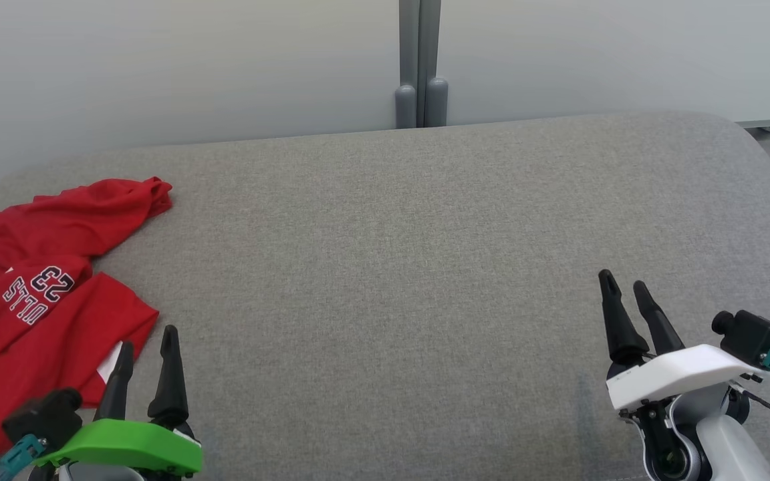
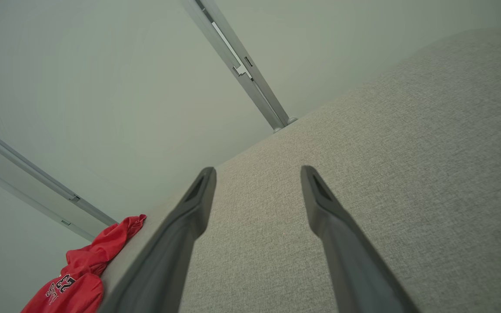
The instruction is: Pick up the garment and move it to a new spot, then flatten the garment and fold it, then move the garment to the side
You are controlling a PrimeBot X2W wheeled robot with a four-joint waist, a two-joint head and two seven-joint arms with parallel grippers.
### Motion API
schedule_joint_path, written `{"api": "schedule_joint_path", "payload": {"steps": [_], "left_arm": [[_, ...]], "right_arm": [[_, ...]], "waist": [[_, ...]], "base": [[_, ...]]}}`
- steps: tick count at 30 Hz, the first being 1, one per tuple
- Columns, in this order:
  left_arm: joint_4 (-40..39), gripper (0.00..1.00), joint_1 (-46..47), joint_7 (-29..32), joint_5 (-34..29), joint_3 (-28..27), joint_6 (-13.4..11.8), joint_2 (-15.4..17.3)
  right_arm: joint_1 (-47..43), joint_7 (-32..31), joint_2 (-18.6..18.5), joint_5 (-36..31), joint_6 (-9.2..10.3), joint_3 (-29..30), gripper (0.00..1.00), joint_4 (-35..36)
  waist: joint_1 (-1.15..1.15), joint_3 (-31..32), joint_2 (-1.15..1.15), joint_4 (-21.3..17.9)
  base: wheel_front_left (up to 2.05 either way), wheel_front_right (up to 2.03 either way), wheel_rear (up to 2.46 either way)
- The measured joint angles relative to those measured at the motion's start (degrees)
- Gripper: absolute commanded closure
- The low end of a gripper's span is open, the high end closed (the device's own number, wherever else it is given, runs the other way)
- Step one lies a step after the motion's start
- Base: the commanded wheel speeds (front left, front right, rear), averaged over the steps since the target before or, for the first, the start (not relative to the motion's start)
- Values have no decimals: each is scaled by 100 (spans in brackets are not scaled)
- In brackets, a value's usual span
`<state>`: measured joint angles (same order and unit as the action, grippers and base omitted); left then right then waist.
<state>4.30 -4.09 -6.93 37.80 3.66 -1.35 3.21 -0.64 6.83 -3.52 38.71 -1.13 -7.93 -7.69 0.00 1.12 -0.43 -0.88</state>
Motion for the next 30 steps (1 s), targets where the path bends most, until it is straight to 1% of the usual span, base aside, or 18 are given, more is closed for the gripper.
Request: {"api": "schedule_joint_path", "payload": {"steps": [15, 18, 26, 28, 30], "left_arm": [[-197, 0, -199, -280, -1123, 46, -175, 2], [-207, 0, -213, -331, -1312, 60, -179, 5], [-280, 0, -310, -483, -1852, 174, -197, 18], [-298, 0, -313, -528, -1948, 179, -201, 19], [-308, 0, -323, -565, -2094, 191, -222, 20]], "right_arm": [[-23, 280, -33, -1107, 75, -247, 0, 90], [-24, 332, -36, -1296, 119, -304, 0, 113], [-30, 476, -59, -1909, 133, -428, 0, 190], [-34, 526, -62, -2053, 172, -463, 0, 214], [-35, 549, -74, -2214, 172, -501, 0, 243]], "waist": [[0, 43, 0, -26], [0, 51, 0, -29], [0, 69, 0, -43], [0, 73, 0, -47], [0, 76, 0, -50]], "base": [[0, 0, 0], [0, 0, 0], [0, 0, 0], [0, 0, 0], [0, 0, 0]]}}
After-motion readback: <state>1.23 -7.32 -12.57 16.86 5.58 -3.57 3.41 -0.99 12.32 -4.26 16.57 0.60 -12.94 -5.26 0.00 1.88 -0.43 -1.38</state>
